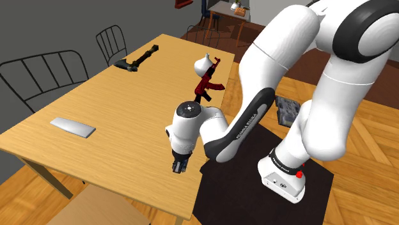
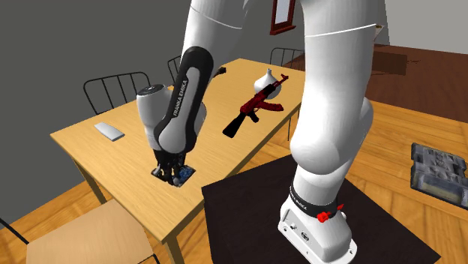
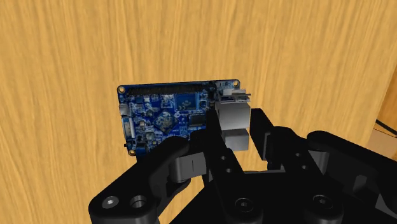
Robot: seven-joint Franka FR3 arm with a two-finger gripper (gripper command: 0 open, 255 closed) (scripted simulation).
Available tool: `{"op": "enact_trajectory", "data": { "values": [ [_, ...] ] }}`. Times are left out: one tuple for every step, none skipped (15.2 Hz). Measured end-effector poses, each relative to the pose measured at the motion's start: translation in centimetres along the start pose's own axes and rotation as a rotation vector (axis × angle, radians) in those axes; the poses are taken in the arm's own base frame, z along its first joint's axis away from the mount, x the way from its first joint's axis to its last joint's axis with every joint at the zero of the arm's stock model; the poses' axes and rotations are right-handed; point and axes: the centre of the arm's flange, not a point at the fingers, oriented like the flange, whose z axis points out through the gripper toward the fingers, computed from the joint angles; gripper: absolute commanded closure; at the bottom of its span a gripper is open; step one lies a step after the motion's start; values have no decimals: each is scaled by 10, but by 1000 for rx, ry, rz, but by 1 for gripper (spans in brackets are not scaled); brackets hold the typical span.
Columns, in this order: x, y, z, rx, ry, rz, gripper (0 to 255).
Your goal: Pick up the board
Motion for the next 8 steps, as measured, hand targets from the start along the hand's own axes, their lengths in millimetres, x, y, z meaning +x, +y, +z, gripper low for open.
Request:
{"op": "enact_trajectory", "data": {
  "values": [
    [0, 0, -5, 0, 0, 0, 255],
    [0, -1, -11, 0, 0, 0, 255],
    [0, 0, -15, 0, 0, 0, 255],
    [-1, 1, -22, 0, 0, 0, 255],
    [-1, 1, -27, 0, 0, 0, 255],
    [-1, 0, -33, 0, 0, 0, 255],
    [-1, 0, -38, 0, 0, 0, 255],
    [0, -1, -41, 0, 0, 0, 255]
  ]
}}
